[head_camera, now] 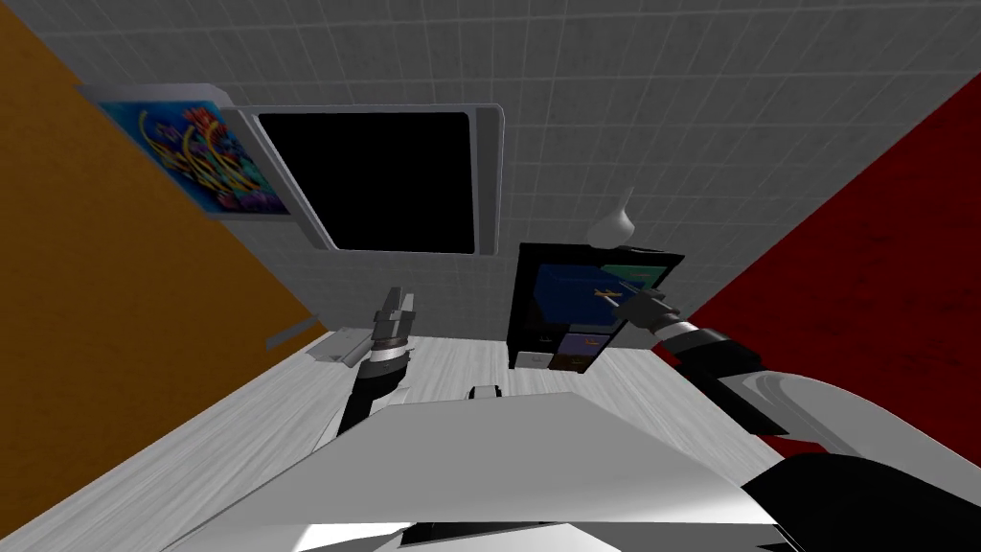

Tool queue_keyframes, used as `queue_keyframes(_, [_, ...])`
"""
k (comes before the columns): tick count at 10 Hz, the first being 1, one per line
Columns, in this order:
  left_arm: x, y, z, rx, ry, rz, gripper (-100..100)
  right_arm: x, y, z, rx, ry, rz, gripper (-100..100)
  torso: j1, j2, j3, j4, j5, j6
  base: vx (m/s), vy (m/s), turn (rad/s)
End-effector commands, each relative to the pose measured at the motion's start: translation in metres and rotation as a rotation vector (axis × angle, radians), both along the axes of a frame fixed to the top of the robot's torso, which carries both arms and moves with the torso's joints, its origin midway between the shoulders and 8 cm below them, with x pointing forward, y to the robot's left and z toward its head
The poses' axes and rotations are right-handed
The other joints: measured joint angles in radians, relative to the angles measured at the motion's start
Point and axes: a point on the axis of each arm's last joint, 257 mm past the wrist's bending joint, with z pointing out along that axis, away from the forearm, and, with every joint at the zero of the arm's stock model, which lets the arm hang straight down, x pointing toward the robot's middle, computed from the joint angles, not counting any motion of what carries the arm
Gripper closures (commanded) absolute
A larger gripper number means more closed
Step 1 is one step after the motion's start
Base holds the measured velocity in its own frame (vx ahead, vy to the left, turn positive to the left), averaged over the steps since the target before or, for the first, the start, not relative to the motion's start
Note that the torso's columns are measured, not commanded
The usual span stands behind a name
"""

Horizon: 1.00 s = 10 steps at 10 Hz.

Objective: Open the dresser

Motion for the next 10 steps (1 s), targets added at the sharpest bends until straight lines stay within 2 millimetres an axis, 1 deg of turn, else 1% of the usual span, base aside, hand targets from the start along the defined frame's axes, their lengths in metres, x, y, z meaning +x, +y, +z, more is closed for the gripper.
queue_keyframes(1, [0.0,0.0,0.0,0.0,0.0,0.0,0,-0.002,-0.002,0.022,0.001,-0.003,0.022,-100,0.0,-0.006,-0.004,-0.002,0.001,-0.001,0.09,0.027,-0.085])
queue_keyframes(3, [0.0,0.0,0.0,0.0,0.0,0.0,0,-0.002,-0.001,0.033,-0.001,-0.003,0.036,-100,0.002,0.002,0.0,0.002,0.003,-0.001,0.069,0.03,-0.054])
queue_keyframes(4, [0.0,0.0,0.0,0.0,0.0,0.0,0,-0.003,0.001,0.045,-0.002,-0.002,0.051,-100,0.003,0.008,0.004,0.004,0.003,0.0,0.062,0.039,-0.109])
queue_keyframes(5, [0.0,0.0,0.0,0.0,0.0,0.0,0,-0.003,0.003,0.051,-0.002,-0.002,0.059,-100,0.003,0.011,0.006,0.005,0.003,0.001,0.054,0.042,-0.093])
queue_keyframes(6, [0.0,0.0,0.0,0.0,0.0,0.0,0,-0.004,0.001,0.043,-0.002,0.006,0.053,-100,0.005,0.013,0.006,0.008,0.006,0.001,0.028,0.013,-0.019])
queue_keyframes(7, [0.0,0.0,0.0,0.0,0.0,0.0,0,-0.004,0.001,0.043,0.001,0.007,0.053,0,0.005,0.014,0.007,0.007,0.006,0.0,0.008,-0.002,0.001])
queue_keyframes(10, [0.0,0.0,0.0,0.0,0.0,0.0,0,-0.004,0.0,0.04,0.003,0.014,0.051,0,0.004,0.01,0.005,0.006,0.005,0.001,0.0,0.0,0.0])
